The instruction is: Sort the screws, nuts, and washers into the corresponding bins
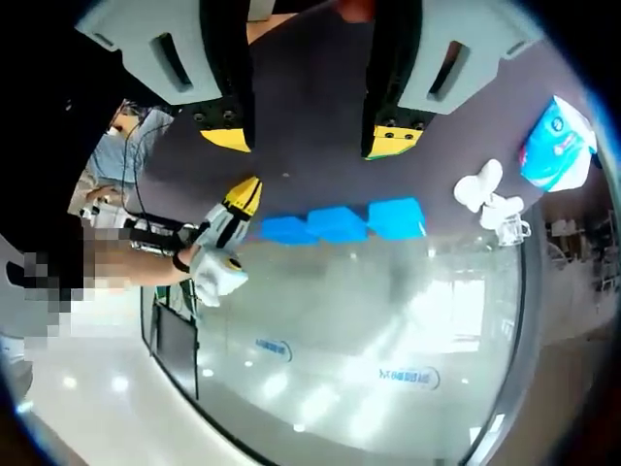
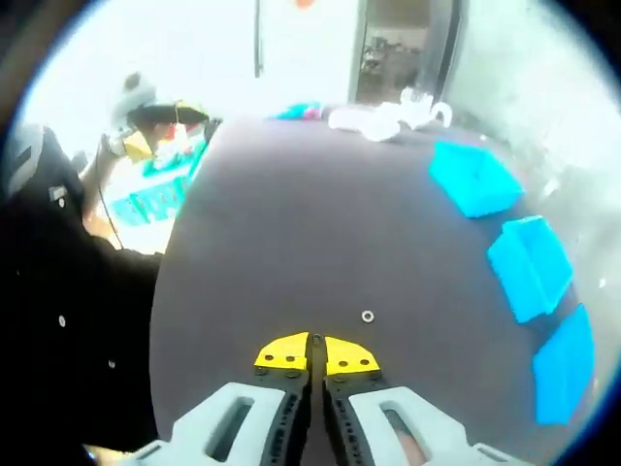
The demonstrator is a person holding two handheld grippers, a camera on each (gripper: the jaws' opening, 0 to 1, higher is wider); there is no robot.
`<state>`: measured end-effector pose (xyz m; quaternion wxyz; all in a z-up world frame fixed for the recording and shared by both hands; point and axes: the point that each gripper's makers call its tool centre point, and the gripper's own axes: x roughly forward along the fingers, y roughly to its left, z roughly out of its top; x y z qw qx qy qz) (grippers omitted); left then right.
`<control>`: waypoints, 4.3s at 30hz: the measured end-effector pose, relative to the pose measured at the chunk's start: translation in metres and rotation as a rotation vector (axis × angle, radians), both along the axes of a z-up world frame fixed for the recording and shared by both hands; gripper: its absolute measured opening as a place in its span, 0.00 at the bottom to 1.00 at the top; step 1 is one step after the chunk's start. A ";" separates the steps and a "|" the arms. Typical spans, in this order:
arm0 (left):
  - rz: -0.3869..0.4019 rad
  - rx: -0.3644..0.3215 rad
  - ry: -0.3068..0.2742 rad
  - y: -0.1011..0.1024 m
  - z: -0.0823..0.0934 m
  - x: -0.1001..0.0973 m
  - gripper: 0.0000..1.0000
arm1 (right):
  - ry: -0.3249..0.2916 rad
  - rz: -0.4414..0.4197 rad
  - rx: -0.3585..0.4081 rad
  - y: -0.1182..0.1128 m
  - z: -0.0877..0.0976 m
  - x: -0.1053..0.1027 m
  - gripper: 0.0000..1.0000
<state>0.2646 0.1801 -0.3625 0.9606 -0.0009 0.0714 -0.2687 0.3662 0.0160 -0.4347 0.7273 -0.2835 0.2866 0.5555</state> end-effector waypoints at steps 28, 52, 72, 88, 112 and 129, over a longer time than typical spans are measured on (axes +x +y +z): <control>-0.020 0.024 -0.013 -0.016 0.009 0.004 0.44 | -0.375 -0.459 0.599 -0.054 0.090 0.013 0.01; -0.016 0.013 -0.008 -0.012 0.005 0.006 0.43 | -0.491 -0.586 0.651 -0.057 0.116 0.068 0.01; 0.012 0.007 -0.024 -0.001 0.013 0.002 0.43 | -0.463 -0.673 0.520 -0.040 0.121 0.209 0.01; 0.042 0.003 -0.020 0.009 0.012 0.000 0.43 | -0.474 -0.741 0.416 -0.018 0.093 0.272 0.01; 0.054 0.005 -0.022 0.014 0.012 -0.001 0.44 | -0.441 -0.744 0.483 -0.011 0.104 0.264 0.16; 0.042 -0.012 -0.036 0.010 0.020 -0.001 0.44 | -0.421 -0.616 0.517 -0.021 0.111 0.194 0.29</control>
